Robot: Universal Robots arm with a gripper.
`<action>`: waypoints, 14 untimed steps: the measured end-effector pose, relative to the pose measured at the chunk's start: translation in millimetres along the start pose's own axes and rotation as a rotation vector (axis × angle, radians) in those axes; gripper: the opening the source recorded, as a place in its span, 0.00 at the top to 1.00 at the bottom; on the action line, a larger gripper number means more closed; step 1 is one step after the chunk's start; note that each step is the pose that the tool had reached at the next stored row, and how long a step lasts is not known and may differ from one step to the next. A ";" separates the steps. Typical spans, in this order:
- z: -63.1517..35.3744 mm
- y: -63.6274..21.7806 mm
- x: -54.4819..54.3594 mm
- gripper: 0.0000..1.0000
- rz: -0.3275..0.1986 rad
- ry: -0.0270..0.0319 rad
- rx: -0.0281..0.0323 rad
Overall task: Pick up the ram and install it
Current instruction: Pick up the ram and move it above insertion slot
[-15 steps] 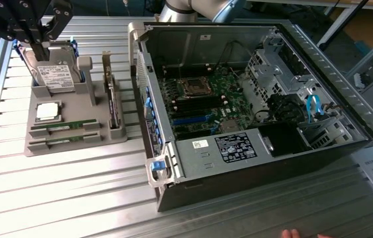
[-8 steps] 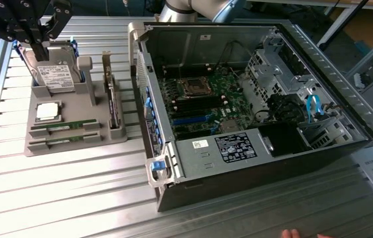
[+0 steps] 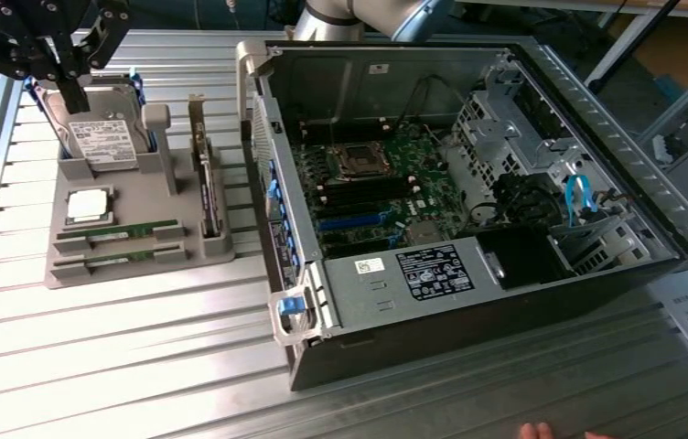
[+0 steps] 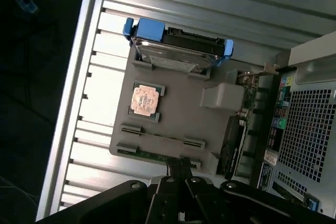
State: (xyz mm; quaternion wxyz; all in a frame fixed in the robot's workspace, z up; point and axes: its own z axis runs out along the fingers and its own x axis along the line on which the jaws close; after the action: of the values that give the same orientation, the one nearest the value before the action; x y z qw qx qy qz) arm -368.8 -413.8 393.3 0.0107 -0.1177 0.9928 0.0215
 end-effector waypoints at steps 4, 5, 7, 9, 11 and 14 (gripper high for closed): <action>0.0 0.0 0.0 0.90 -0.073 0.0051 0.0009; -0.1 0.0 0.0 0.90 -0.089 0.0062 0.0011; -0.1 0.0 0.0 0.90 -0.130 0.0088 0.0012; 0.0 0.0 0.0 0.90 -0.172 0.0111 0.0009; 0.0 0.0 0.0 0.90 -0.197 0.0125 0.0006; 0.0 0.0 0.0 0.90 -0.249 0.0155 -0.0004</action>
State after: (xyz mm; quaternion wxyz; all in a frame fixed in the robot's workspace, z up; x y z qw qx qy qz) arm -368.8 -413.8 393.3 0.0055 -0.2404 0.9705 0.0193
